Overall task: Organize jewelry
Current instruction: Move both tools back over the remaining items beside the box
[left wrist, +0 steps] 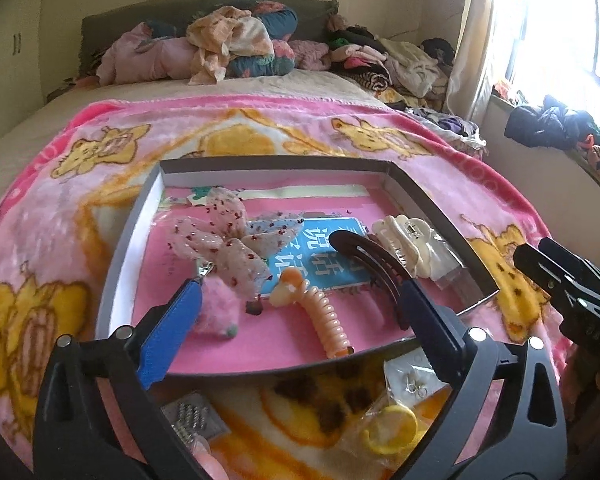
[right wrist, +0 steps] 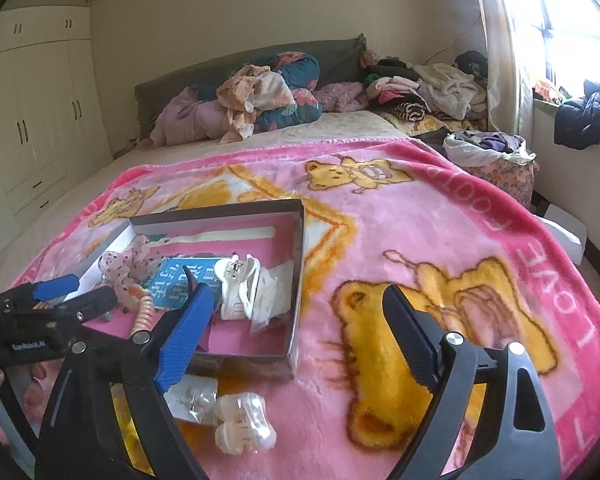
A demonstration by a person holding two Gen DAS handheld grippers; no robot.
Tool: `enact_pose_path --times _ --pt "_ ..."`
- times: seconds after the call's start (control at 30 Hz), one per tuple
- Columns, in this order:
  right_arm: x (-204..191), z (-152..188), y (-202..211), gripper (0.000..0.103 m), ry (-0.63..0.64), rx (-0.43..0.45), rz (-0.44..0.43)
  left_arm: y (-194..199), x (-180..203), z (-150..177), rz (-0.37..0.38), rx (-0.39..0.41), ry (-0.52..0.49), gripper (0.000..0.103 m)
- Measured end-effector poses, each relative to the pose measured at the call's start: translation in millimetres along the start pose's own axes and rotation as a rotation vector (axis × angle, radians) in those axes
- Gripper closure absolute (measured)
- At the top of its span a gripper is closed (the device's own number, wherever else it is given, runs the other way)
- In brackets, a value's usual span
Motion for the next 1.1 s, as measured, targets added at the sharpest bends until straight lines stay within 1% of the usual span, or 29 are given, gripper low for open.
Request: enact_pose_path --times 0.27,0.47,0.87,1.1 --pt "-4 3 14 0.019 0.018 0.013 -0.001 21 -7 0 -0.006 0.033 0.016 0.012" --pt "-10 6 27 0.019 0.025 0.02 -0.016 33 -17 5 -0.018 0.041 0.031 0.012" --pt "-22 18 42 0.019 0.058 0.007 -0.044 50 -37 19 -0.048 0.033 0.044 0.012" --pt "-29 30 44 0.019 0.081 -0.012 -0.055 55 -41 32 -0.043 0.015 0.044 0.012"
Point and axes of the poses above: each gripper's, at about its wrist camera, not at the fingertips, and y roughly against the way its jaws point, x to its right, z to its underside, the point moved 10 cm from there along -y, roughly the way its jaws point, and after that the axes turned 8 degrees about z, right-handed, at the moved point
